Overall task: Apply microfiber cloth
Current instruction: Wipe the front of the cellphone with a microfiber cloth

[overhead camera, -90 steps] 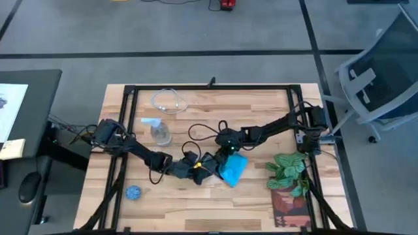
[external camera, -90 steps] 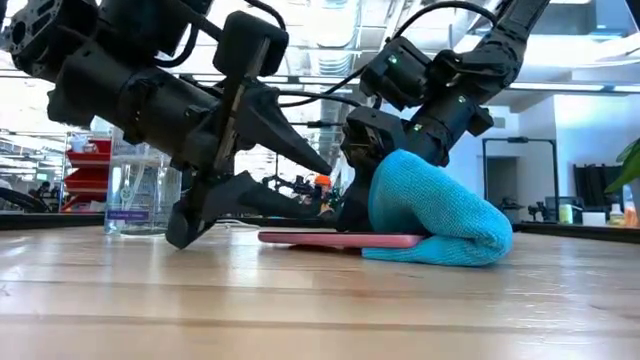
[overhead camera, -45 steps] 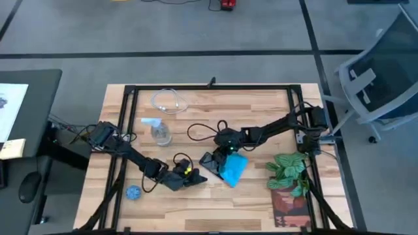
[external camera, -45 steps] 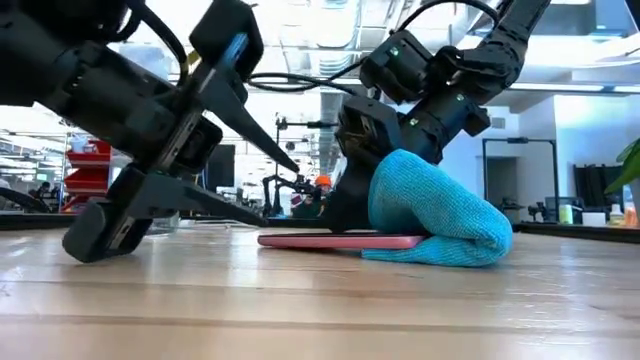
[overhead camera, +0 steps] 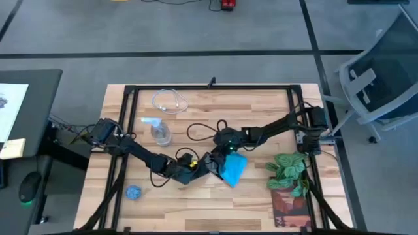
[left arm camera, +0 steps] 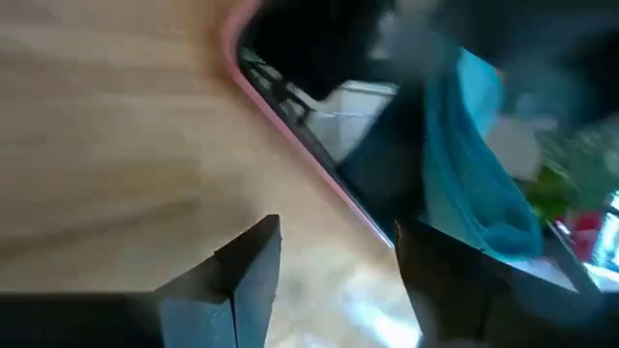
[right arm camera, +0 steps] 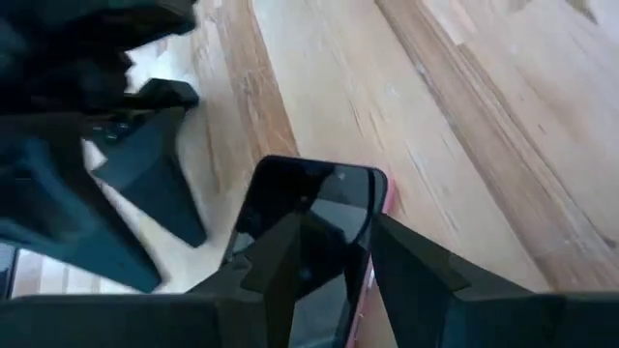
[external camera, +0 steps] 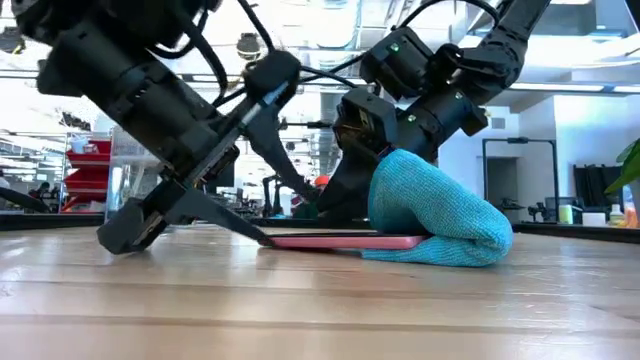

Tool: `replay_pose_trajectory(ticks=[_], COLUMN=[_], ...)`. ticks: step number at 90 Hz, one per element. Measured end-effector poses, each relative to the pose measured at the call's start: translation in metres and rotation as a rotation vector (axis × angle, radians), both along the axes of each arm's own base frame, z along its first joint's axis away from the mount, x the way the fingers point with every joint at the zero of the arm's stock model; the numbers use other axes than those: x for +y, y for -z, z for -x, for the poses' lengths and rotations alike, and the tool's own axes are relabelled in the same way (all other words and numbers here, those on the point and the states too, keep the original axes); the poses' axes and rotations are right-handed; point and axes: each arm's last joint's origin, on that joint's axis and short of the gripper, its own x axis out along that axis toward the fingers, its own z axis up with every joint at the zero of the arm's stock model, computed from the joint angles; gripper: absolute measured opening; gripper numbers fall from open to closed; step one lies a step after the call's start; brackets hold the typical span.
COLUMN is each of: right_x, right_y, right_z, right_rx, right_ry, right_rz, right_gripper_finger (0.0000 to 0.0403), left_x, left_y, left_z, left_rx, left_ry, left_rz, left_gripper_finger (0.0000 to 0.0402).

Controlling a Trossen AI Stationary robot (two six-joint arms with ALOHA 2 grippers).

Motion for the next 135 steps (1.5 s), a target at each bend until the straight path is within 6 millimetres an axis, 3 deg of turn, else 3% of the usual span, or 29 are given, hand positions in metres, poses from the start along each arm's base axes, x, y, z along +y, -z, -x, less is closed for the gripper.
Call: replay_pose_trajectory(ticks=[31,45,71,89,103,111,119,135], right_x=[0.011,0.019,0.020,0.005,-0.001,0.000,0.000,0.002], right_y=[-0.002,-0.002,-0.003,-0.034,-0.046,-0.041,-0.023,0.002], right_z=[-0.001,-0.001,-0.001,0.011,0.035,0.042,0.041,0.027], right_rx=[-0.023,-0.021,-0.024,-0.008,0.180,0.275,0.345,0.318], right_ry=[-0.035,-0.010,0.013,0.052,0.094,0.104,0.107,0.046], right_rz=[0.006,0.015,0.009,-0.013,-0.028,-0.032,-0.033,-0.097], right_gripper_finger=[0.0116,0.0116,0.0116,0.0116,0.0116,0.0115,0.0108,0.0095], left_x=[0.021,0.031,0.041,0.039,0.033,0.030,0.030,0.030], left_y=[-0.001,-0.001,-0.001,-0.002,-0.004,-0.003,-0.003,-0.003], left_z=[-0.009,-0.011,-0.013,-0.013,-0.015,-0.015,-0.015,-0.015], left_rx=[0.023,0.000,0.008,-0.005,-0.041,-0.044,-0.043,-0.040], left_ry=[-0.073,-0.151,-0.153,-0.154,-0.095,-0.087,-0.084,-0.078], left_rz=[0.031,-0.086,-0.114,-0.147,-0.171,-0.173,-0.169,-0.165], left_gripper_finger=[0.0181,0.0181,0.0181,0.0181,0.0181,0.0181,0.0181,0.0181])
